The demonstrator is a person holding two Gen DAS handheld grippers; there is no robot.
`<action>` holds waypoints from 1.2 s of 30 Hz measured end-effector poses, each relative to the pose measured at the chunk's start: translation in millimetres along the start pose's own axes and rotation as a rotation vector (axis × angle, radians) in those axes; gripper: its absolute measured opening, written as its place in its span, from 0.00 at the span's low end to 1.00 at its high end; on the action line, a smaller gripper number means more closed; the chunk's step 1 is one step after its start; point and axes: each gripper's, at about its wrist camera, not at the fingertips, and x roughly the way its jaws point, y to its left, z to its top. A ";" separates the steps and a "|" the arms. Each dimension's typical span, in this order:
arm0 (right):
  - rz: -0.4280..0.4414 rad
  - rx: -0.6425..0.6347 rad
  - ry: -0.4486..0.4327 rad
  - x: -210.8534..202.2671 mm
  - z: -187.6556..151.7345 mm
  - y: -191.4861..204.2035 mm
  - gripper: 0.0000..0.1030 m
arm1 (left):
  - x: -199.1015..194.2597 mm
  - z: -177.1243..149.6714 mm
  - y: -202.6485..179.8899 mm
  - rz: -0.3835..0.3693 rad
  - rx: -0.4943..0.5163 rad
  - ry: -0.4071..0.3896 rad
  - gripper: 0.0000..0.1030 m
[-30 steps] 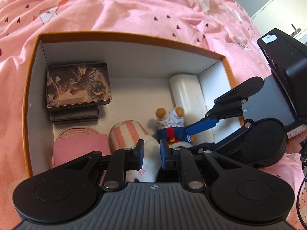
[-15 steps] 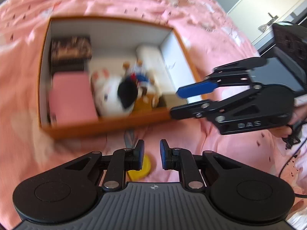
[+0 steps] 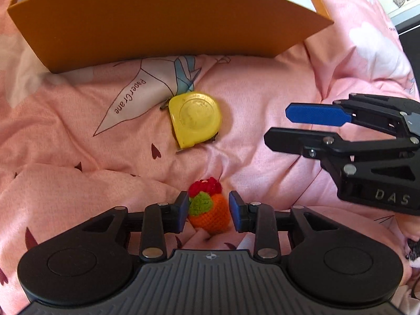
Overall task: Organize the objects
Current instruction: 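Move both grippers to the tape measure and crocheted fruit beside the box, then grasp the orange crocheted fruit with the left gripper while the right gripper grasps the yellow tape measure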
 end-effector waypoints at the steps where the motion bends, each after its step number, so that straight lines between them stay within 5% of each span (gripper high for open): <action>1: -0.003 0.013 -0.005 1.2 -5.0 -0.2 0.44 | 1.2 -2.0 -0.9 0.010 0.005 0.002 0.42; 9: -0.053 0.057 -0.032 3.3 -24.6 -3.7 0.47 | 14.4 -10.6 -3.3 0.060 0.020 0.014 0.51; 19: -0.065 0.003 -0.052 6.0 -21.8 3.3 0.47 | 23.8 -16.9 10.9 0.046 0.002 -0.010 0.50; 31: -0.028 -0.068 -0.009 41.5 6.5 14.6 0.48 | -43.9 -21.2 34.2 0.131 -0.014 -0.168 0.48; 36: -0.021 -0.052 0.034 66.3 18.8 18.4 0.57 | -57.2 -10.1 32.4 0.165 -0.050 -0.215 0.48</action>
